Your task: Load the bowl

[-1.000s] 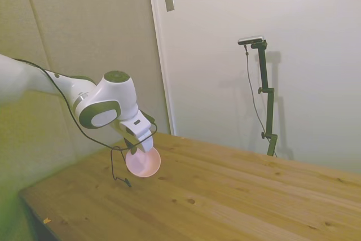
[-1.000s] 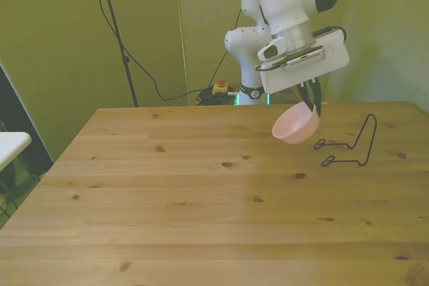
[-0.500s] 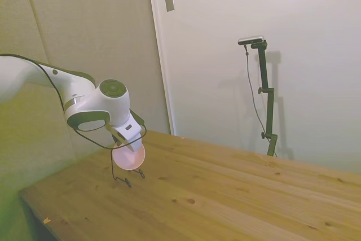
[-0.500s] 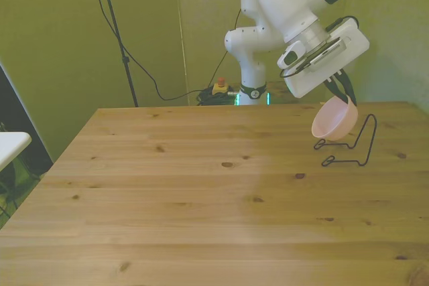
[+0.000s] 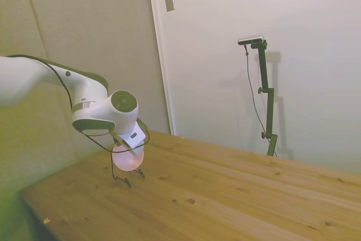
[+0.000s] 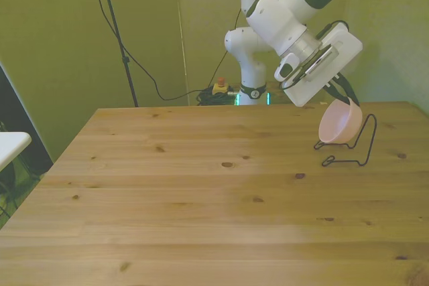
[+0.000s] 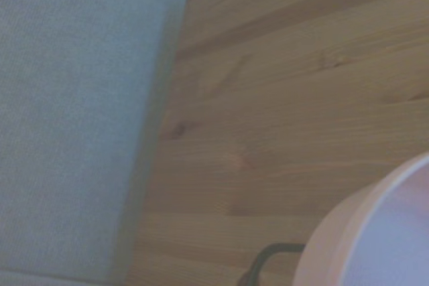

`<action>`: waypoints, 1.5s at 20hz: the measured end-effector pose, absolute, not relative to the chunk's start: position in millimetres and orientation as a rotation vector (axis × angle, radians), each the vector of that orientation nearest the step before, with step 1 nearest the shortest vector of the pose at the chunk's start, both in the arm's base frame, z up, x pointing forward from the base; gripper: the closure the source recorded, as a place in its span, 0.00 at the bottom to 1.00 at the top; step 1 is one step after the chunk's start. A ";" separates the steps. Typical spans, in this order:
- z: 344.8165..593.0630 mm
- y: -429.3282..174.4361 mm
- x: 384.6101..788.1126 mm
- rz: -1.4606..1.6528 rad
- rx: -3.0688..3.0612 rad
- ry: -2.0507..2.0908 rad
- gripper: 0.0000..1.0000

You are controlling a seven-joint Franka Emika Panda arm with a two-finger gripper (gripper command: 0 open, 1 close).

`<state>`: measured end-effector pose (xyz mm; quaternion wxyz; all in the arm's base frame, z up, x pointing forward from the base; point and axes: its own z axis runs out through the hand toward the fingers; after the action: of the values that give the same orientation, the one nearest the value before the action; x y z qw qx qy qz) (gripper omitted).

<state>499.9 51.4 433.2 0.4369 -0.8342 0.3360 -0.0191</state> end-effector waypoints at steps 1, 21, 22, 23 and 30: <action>430.3 52.4 500.7 -0.037 -2.065 0.821 1.00; 396.4 52.8 514.4 0.025 -2.006 0.731 1.00; 394.2 52.9 515.2 0.028 -2.006 0.733 1.00; 392.3 53.1 515.9 0.031 -2.005 0.735 1.00; 382.6 54.4 521.9 0.048 -2.006 0.744 1.00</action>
<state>521.9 54.4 382.6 0.4801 -0.8223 0.3048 0.0198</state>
